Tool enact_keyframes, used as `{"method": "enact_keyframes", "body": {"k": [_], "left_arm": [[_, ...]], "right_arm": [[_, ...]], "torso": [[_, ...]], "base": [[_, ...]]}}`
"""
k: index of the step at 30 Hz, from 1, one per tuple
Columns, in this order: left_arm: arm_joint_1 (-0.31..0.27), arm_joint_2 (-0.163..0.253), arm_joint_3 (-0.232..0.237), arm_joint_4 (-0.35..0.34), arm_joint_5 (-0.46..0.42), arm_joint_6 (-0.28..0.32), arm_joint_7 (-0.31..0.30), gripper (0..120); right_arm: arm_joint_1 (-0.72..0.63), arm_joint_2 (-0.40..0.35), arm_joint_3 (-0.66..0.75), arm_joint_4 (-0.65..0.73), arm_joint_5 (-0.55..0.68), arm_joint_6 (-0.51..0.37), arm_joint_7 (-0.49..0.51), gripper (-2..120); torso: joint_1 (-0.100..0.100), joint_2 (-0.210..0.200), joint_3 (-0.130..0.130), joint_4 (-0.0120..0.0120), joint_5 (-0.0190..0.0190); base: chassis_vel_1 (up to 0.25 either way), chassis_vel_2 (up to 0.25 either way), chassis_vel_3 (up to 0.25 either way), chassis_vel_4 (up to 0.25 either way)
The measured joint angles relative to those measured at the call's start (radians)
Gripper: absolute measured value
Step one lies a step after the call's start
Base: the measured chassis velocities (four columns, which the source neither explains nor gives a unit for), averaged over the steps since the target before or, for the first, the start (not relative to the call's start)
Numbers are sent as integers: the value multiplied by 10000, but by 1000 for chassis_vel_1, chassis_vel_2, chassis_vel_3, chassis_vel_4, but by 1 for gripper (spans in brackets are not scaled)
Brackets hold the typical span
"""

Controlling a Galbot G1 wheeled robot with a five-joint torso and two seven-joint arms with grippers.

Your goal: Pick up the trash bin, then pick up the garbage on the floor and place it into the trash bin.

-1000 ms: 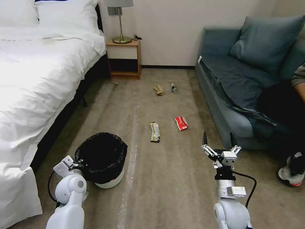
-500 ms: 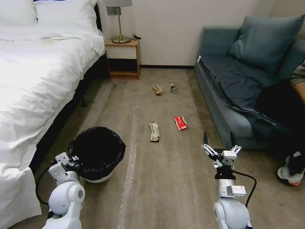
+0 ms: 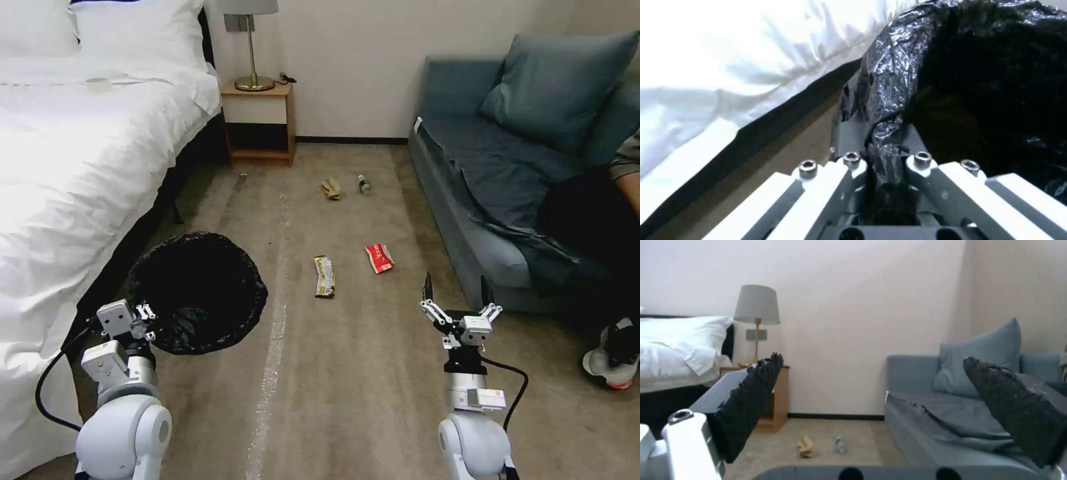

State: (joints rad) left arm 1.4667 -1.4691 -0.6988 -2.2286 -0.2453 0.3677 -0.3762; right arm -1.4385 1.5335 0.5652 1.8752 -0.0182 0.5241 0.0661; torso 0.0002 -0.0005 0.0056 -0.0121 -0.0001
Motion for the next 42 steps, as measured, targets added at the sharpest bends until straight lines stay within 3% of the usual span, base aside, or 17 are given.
{"method": "enact_keyframes", "body": {"k": [17, 42], "left_arm": [[25, -86, -6, 43, 183, -199, 62, 4], [-47, -94, -6, 196, -410, -254, -53, 4]], "right_arm": [[-155, -14, 239, -60, 6, 85, -409, 100], [-167, 10, 416, -175, 165, 217, -608, 100]], "torso": [[0, 0, 0, 1, -1], [-1, 1, 1, 1, 0]], "base": [[0, 0, 0, 0], [-21, 18, 17, -18]]}}
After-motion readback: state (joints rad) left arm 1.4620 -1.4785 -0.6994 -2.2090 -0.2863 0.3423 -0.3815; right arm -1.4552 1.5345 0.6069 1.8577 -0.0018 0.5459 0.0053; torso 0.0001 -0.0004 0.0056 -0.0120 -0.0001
